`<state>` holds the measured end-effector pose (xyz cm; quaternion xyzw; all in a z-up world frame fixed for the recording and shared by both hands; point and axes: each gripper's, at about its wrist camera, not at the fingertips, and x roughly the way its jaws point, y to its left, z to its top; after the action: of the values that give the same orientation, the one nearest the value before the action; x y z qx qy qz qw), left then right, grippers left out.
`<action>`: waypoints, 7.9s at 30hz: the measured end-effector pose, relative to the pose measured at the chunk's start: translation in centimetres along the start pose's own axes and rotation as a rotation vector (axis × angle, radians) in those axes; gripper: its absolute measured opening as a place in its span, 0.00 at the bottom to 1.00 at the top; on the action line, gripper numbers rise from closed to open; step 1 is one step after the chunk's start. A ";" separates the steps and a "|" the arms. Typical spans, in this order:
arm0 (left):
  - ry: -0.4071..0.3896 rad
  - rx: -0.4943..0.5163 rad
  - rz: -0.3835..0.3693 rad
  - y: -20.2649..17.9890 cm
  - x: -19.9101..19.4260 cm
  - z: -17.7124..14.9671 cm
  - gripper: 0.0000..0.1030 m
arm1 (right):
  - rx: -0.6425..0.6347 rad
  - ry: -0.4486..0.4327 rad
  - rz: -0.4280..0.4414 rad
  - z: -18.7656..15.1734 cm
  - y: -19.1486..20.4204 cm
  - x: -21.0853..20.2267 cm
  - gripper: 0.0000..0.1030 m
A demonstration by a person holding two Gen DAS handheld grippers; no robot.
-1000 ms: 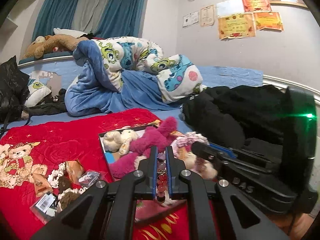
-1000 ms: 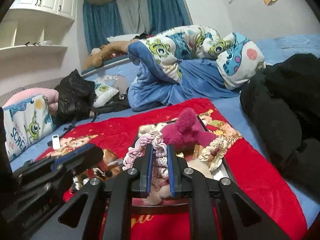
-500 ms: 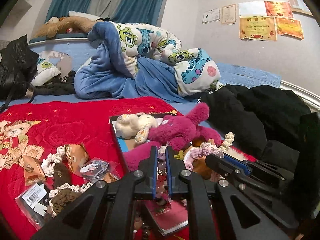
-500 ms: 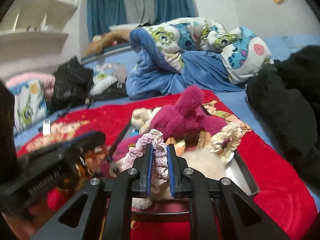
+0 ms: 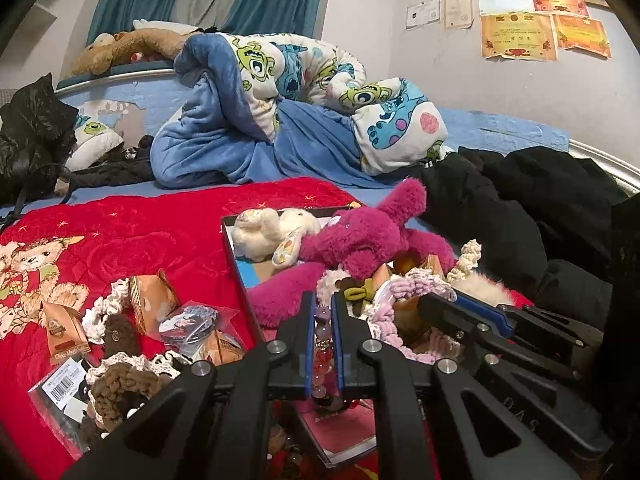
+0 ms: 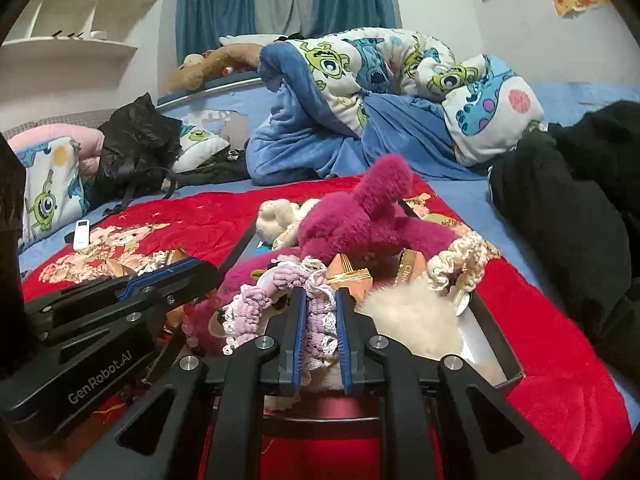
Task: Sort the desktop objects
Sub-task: 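Lower the scrunchie and bead bracelet into the tray with both tools, then open the right tool on the scrunchie while the left releases the bracelet, then withdraw both open tools from the tray back toward the pile, then grasp the brown crocheted scrunchie with the right tool while the left grasps a brown plush monkey, then carry the brown scrunchie and plush monkey over the plush toy tray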
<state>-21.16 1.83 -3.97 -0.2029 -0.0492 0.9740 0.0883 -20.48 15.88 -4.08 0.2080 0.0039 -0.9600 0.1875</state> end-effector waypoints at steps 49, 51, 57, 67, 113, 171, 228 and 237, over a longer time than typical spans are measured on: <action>0.053 0.052 0.027 -0.9 1.1 -0.1 0.22 | 0.048 -0.037 0.034 0.1 -0.7 -0.7 0.31; 0.033 0.041 0.041 -0.7 0.7 0.0 0.36 | 0.057 -0.065 0.037 0.1 -1.0 -1.3 0.44; 0.021 -0.058 0.096 1.4 0.4 0.2 1.00 | 0.159 -0.125 0.074 0.0 -3.2 -2.6 0.73; -0.035 0.043 0.087 -0.8 -0.6 0.2 1.00 | 0.243 -0.144 0.050 0.0 -4.5 -3.2 1.00; -0.120 0.039 0.221 6.7 -9.9 2.6 1.00 | 0.200 -0.172 0.170 0.2 0.8 -5.6 1.00; 0.185 0.132 0.192 13.2 -4.9 -2.7 1.00 | 0.229 0.096 0.381 -0.9 7.0 2.5 0.10; 0.009 0.007 0.140 14.4 -8.8 -2.5 0.30 | 0.294 0.045 0.451 -0.9 5.8 1.6 0.14; -0.050 0.006 0.138 14.1 -10.3 -2.2 0.30 | 0.304 0.010 0.447 -0.8 5.4 0.8 0.14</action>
<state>-13.13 -13.79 -3.86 -0.1810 -0.0344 0.9827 0.0203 -18.84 10.64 -4.78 0.2342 -0.1853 -0.8833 0.3615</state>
